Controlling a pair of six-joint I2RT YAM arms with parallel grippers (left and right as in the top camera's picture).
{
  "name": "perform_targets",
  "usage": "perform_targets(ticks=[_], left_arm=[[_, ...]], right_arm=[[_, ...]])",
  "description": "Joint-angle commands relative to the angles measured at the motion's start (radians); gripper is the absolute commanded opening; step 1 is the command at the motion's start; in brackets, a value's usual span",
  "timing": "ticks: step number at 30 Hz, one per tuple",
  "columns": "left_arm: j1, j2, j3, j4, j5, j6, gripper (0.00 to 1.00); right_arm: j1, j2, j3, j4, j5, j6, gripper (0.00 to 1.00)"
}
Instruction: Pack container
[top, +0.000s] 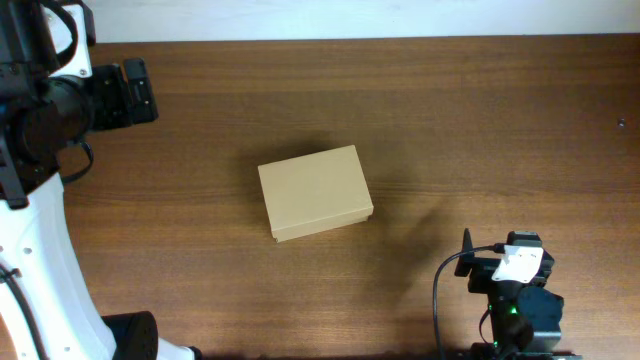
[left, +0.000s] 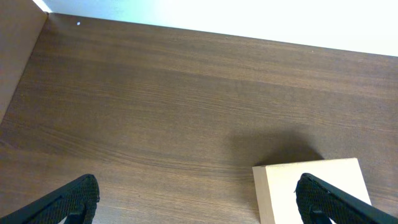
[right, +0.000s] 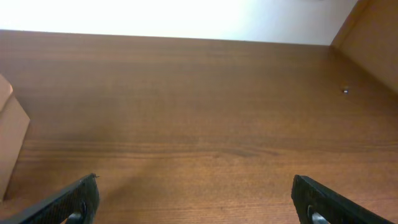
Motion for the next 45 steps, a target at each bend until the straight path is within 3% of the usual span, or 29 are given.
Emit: perform_targets(ticks=[1, 23, 28, 35, 37, 45], left_arm=[[0.004, 0.000, 0.006, -0.001, -0.006, 0.006, 1.00], [0.004, 0.002, 0.006, -0.001, -0.006, 0.006, 1.00], [-0.014, -0.076, -0.056, 0.000, -0.006, 0.006, 1.00], [-0.042, -0.437, -0.526, 0.026, -0.045, 0.042, 1.00], [-0.042, -0.583, -0.727, 0.161, -0.142, 0.066, 1.00], [-0.042, -1.161, -1.443, 0.948, -0.142, 0.065, 1.00]], right_arm=[[-0.009, -0.012, -0.045, 0.003, -0.007, -0.006, 0.99], [-0.009, -0.011, -0.056, 0.008, -0.004, -0.006, 0.99], [-0.009, -0.011, -0.056, 0.008, -0.004, -0.006, 0.99], [-0.010, -0.011, -0.056, 0.008, -0.004, -0.006, 0.99], [-0.009, -0.011, -0.056, 0.008, -0.004, -0.006, 0.99], [-0.009, -0.011, -0.056, 0.008, -0.004, -0.006, 0.99]])
